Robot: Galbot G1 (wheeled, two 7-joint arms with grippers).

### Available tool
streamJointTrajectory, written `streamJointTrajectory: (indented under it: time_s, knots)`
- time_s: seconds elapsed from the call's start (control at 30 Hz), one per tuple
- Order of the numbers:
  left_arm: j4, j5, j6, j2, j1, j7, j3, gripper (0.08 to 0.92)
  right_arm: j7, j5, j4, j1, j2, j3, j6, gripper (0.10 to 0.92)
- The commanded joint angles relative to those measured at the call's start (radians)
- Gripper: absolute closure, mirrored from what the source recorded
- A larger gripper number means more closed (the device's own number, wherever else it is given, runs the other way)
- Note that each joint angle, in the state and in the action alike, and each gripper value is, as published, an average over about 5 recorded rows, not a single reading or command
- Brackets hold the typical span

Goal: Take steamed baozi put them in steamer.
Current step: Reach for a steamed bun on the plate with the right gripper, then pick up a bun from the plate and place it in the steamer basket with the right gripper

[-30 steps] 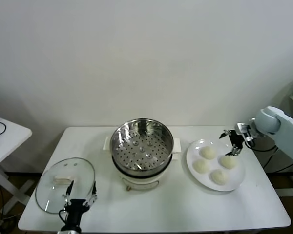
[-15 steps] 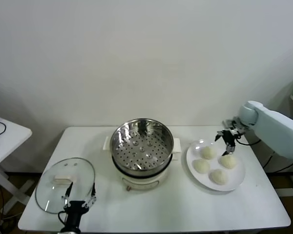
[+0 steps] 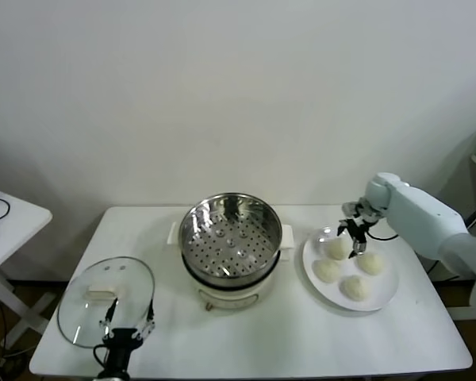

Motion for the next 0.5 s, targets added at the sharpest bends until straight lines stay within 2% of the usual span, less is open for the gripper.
streamJointTrajectory:
  time_s: [0.03,0.13,0.23,0.4,0.5]
  knots:
    - [0.011,0.005,-0.007,0.001,-0.004,-0.001,0.001,0.177,0.02,-0.104,-0.082,-0.024,0.06,0.043,0.017,0.27]
    - [0.01,0.006,-0.009,0.002,-0.003,-0.001,0.001,0.177,0.016,-0.09,-0.074,-0.023,0.058,0.044,0.018,0.346]
    - [0.009,0.006,-0.011,0.002,0.0,-0.002,-0.001,0.177,0.007,-0.073,-0.06,-0.021,0.053,0.037,0.016,0.388]
    - [0.001,0.007,-0.016,0.002,0.011,-0.004,-0.006,0.177,-0.004,-0.027,-0.015,0.025,0.024,-0.004,0.017,0.403]
    - [-0.003,0.009,-0.021,0.002,0.018,-0.005,-0.009,0.177,-0.018,0.077,0.065,0.121,-0.025,-0.105,0.017,0.405]
